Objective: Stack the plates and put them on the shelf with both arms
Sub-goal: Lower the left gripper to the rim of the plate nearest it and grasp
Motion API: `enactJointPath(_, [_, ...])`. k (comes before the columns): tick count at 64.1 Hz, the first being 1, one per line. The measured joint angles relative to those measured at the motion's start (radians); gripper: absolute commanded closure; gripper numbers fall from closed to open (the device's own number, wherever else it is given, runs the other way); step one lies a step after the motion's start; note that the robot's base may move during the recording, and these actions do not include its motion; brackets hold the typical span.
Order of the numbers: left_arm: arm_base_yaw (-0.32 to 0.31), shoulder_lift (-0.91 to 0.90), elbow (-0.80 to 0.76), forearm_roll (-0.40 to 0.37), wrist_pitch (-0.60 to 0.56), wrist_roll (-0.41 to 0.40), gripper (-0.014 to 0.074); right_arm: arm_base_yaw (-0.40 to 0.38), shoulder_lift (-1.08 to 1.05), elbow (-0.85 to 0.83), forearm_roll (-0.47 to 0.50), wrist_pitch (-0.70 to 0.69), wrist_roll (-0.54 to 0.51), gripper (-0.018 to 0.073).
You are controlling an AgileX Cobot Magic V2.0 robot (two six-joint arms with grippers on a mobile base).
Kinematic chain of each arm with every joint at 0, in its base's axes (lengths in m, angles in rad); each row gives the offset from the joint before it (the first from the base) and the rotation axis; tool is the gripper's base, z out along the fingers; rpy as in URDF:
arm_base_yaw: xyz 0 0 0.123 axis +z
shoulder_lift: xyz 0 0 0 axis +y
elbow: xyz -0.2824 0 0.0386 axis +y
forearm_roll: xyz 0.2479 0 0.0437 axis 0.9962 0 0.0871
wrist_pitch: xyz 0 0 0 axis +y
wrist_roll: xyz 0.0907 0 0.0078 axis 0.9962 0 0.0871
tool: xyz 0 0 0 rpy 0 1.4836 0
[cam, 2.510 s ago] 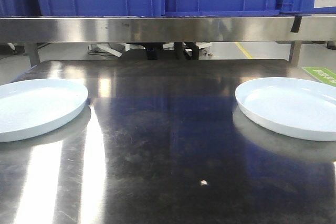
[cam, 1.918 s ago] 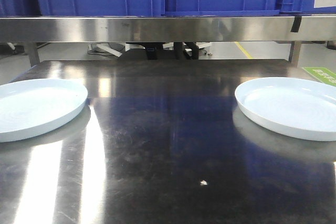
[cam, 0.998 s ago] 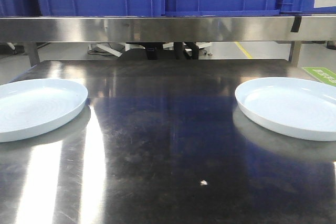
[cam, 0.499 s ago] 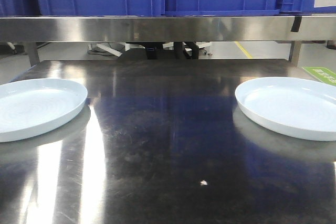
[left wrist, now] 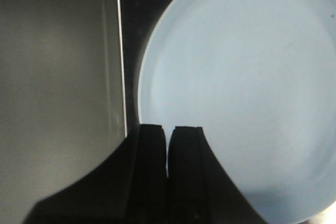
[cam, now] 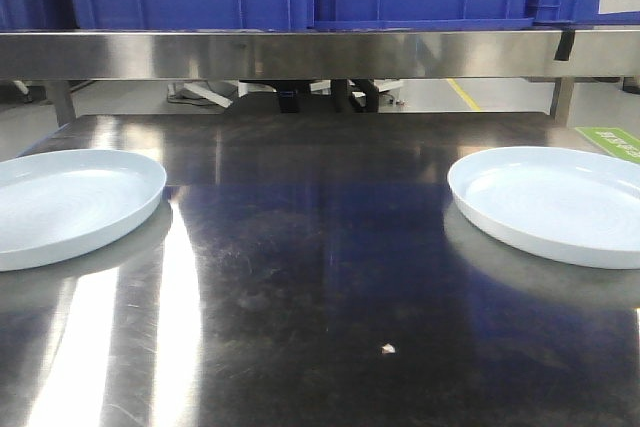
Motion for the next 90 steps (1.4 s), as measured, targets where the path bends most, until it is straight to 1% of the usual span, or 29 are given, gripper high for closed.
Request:
enactJointPath(10, [0.002, 0.085, -0.07, 0.02, 0.058, -0.012, 0.0505, 0.0, 0.0, 0.0, 0.0, 0.0, 0.0, 0.0503])
enactJointPath(15, [0.002, 0.125, -0.092, 0.035, 0.067, -0.031, 0.0482, 0.0, 0.0, 0.0, 0.0, 0.0, 0.0, 0.0503])
enactJointPath(19, [0.002, 0.149, -0.104, 0.043, 0.069, -0.043, 0.0435, 0.0, 0.0, 0.0, 0.0, 0.0, 0.0, 0.0503])
enactJointPath(30, [0.002, 0.172, -0.122, 0.047, 0.073, -0.049, 0.0273, 0.0, 0.0, 0.0, 0.0, 0.0, 0.0, 0.0503])
enactJointPath(37, [0.002, 0.177, -0.124, 0.048, 0.073, -0.051, 0.0219, 0.0, 0.0, 0.0, 0.0, 0.0, 0.0, 0.0503])
enactJointPath(54, [0.002, 0.218, -0.126, 0.05, 0.073, -0.051, 0.0225, 0.0, 0.0, 0.0, 0.0, 0.0, 0.0, 0.0503])
enactJointPath(82, [0.002, 0.228, -0.128, 0.05, 0.065, -0.051, 0.0226, 0.0, 0.0, 0.0, 0.0, 0.0, 0.0, 0.0503])
enactJointPath(86, [0.002, 0.229, -0.128, 0.05, 0.065, -0.051, 0.0233, 0.0, 0.0, 0.0, 0.0, 0.0, 0.0, 0.0503])
enactJointPath(90, [0.002, 0.229, -0.128, 0.05, 0.065, -0.051, 0.0262, 0.0, 0.0, 0.0, 0.0, 0.0, 0.0, 0.0503])
